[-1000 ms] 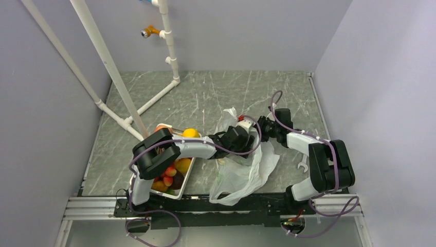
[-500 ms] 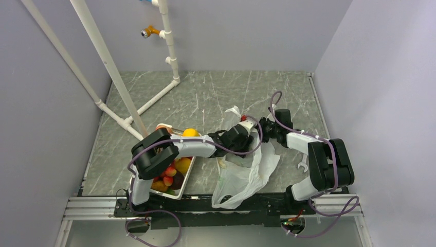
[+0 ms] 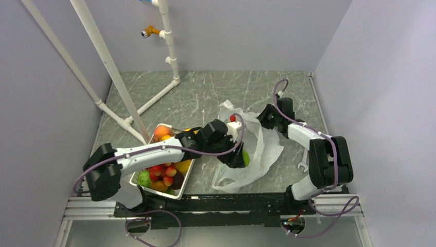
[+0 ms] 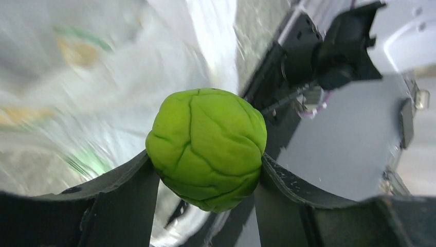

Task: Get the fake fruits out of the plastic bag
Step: Take out the fake fruit from the plastic bag, then place the fake fruit in the bin.

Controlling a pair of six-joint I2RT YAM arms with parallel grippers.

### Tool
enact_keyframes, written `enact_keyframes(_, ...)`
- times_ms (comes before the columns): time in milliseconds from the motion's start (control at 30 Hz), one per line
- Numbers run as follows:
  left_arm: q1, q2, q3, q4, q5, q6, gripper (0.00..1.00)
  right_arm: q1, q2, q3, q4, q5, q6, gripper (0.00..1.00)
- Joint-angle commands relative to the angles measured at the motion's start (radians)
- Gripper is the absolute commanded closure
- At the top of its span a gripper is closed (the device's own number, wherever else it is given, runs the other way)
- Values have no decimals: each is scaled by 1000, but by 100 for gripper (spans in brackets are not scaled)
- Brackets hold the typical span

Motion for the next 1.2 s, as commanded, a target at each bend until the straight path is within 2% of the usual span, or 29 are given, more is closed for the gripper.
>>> enact_keyframes(0, -2, -140, -65, -94, 121, -37, 73, -9, 12, 114, -43, 142, -54, 100)
enact_keyframes(133, -1, -301, -67, -269, 41, -7, 72, -8, 2, 194, -122, 196, -111, 99)
enact_keyframes(267, -1, -447, -10, -534, -131, 12, 71, 6, -60, 175, -134, 193, -121, 79)
enact_keyframes(433, -2, -603, 28, -757, -329, -31, 72, 61, -152, 159, -183, 255, -160, 58)
enact_keyframes(533, -1, -689, 37, -891, -437, -104, 72, 71, -193, 152, -205, 265, -177, 53)
enact_keyframes(667, 0, -769, 23, -1038, -524, -189, 73, 80, -227, 142, -213, 252, -184, 52)
enact_keyframes(833, 0, -749, -35, -974, -463, -182, 78, 102, -249, 134, -215, 238, -184, 51)
enact_keyframes(1033, 0, -594, -37, -833, -371, -73, 81, 163, -315, 145, -264, 292, -222, 35)
enact_keyframes(1167, 0, -426, -15, -828, -354, 35, 83, 214, -373, 149, -286, 310, -236, 26)
